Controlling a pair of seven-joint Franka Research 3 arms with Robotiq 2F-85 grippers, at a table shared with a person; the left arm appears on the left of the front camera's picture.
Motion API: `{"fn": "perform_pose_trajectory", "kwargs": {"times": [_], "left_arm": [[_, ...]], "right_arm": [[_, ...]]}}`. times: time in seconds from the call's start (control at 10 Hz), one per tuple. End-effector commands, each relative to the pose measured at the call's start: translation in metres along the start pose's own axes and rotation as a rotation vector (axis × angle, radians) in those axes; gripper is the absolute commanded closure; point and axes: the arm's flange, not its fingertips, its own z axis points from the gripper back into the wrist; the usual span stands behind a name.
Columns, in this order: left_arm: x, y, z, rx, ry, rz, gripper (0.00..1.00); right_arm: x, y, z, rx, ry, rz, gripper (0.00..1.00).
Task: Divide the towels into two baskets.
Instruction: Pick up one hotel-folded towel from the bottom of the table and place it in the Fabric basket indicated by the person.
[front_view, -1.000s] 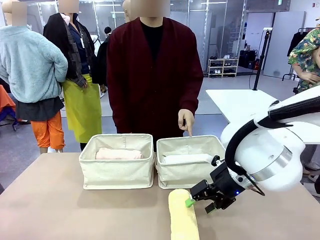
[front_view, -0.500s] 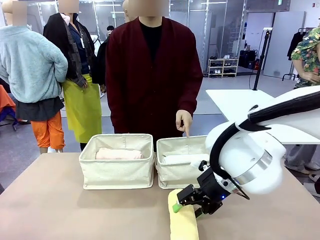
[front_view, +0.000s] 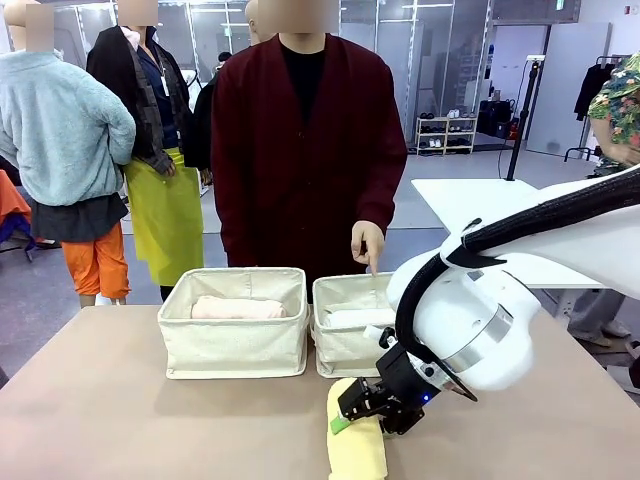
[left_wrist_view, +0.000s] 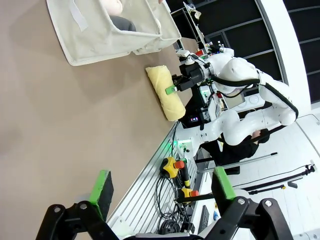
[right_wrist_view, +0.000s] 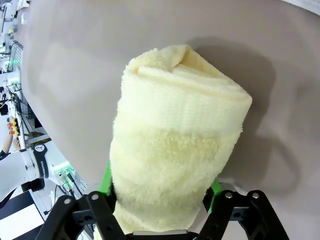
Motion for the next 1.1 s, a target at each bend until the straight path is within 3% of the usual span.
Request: {"fn": "perform_pose_trajectory", "kwargs": {"times": [0.0,0.1,0.2,0.5,0.8,0.9,1.0], "left_arm": [[-0.001,-0.002,0.002,0.0,-0.004,-0.006,0.0],[-0.001,-0.002,0.002,0.0,-0.004,-0.006,0.0],[-0.001,-0.002,0.002,0.0,-0.004,-0.006,0.0],[-0.001,-0.002,0.002,0.0,-0.004,-0.006,0.0],[-0.001,-0.002,0.002,0.0,-0.004,-0.006,0.0],[-0.001,-0.002,0.002,0.0,-0.004,-0.006,0.0],[-0.001,-0.002,0.002,0.0,-0.004,-0.006,0.0]], "right_arm": [[-0.003,0.002,-0.005,-0.012,-0.017,0.013,1.0],[-0.005,0.004,-0.001,-0.021,-0.014,0.018,0.74],[-0.008,0.01,0.006,-0.036,-0.008,0.03,1.0],[-0.018,0.05,0.059,-0.105,-0.01,0.154,1.0],[-0.006,0.085,0.099,-0.184,0.109,0.382,1.0],[0.002,0.096,0.109,-0.298,0.207,0.49,1.0],[0.01,0.103,0.114,-0.501,0.283,0.652,1.0]]}}
